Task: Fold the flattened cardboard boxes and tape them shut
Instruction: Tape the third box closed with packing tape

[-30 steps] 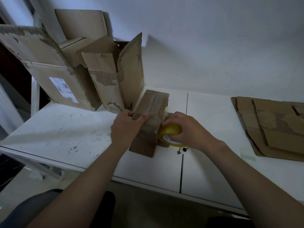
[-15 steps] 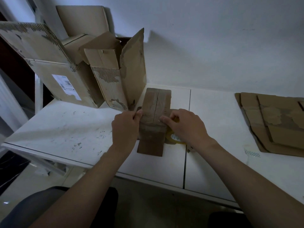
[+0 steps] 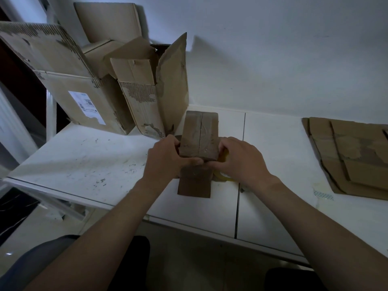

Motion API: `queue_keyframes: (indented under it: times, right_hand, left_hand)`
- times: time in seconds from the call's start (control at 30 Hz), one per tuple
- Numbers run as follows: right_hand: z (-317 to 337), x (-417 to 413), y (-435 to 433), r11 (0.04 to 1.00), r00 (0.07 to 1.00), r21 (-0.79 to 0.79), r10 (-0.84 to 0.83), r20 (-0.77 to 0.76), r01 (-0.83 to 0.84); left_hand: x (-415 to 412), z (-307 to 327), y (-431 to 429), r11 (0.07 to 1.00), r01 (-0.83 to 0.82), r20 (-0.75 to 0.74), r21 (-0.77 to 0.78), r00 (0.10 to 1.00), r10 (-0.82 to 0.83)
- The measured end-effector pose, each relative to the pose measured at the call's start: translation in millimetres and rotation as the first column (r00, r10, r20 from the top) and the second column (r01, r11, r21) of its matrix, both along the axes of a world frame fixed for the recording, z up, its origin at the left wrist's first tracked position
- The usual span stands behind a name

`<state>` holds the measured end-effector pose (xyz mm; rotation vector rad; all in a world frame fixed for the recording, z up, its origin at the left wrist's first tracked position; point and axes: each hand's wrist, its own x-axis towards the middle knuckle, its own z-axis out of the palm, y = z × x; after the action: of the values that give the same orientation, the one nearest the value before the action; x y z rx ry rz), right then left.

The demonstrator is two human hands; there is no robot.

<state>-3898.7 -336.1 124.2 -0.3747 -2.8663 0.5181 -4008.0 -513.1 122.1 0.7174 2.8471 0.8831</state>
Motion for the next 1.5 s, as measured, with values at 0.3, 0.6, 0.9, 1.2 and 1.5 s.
queue_keyframes:
  times: [0.3,0.6,0.9,1.2,1.5]
  right_hand:
    - [2,-1,7,0.986,0.999,-0.169,0.015,0.052,-0.006]
    - [7,5,-2,0.942,0.965,-0.225,0.26,0.017,-0.25]
    - [2,9,7,0.906,0.959,-0.333,0.283,0.018,-0.261]
    - [15,12,12,0.931,0.951,-0.194,0.294,-0.101,-0.308]
    - [63,22,30,0.954,0.931,0.071,0.3,-0.206,-0.292]
  left_hand:
    - [-6,-15,-32,0.913,-0.054,0.139,0.403,0.99,-0.003]
    - [10,-16,-15,0.888,-0.209,0.069,0.409,0.978,0.198]
    - [13,-16,13,0.941,-0.203,0.034,0.272,0.979,0.201]
    - [15,-6,4,0.96,-0.163,-0.047,0.23,0.983,0.178]
    - [15,48,18,0.911,0.396,-0.565,0.112,0.78,-0.269]
